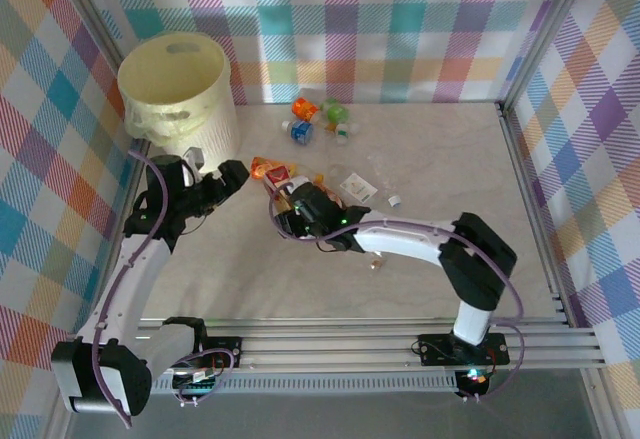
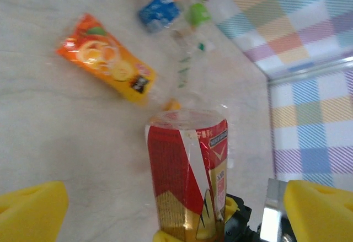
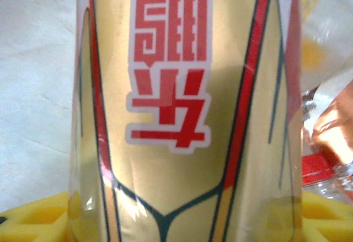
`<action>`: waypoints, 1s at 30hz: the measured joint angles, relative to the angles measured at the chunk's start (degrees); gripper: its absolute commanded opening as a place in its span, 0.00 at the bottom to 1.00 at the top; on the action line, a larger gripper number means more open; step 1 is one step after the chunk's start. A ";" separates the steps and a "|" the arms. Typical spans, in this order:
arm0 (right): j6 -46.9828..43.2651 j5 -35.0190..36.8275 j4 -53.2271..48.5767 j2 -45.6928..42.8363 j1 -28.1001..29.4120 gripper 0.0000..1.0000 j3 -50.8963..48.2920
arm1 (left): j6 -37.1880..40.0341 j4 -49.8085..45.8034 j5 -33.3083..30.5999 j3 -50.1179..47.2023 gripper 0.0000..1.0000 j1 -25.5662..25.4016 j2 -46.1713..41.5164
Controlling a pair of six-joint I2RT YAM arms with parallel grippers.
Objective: Put the plastic bottles in the bin
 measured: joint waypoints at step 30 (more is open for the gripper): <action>-6.75 -16.35 8.07 -13.05 -3.85 0.67 -6.47 | -4.85 13.14 2.78 5.16 0.56 -15.93 10.84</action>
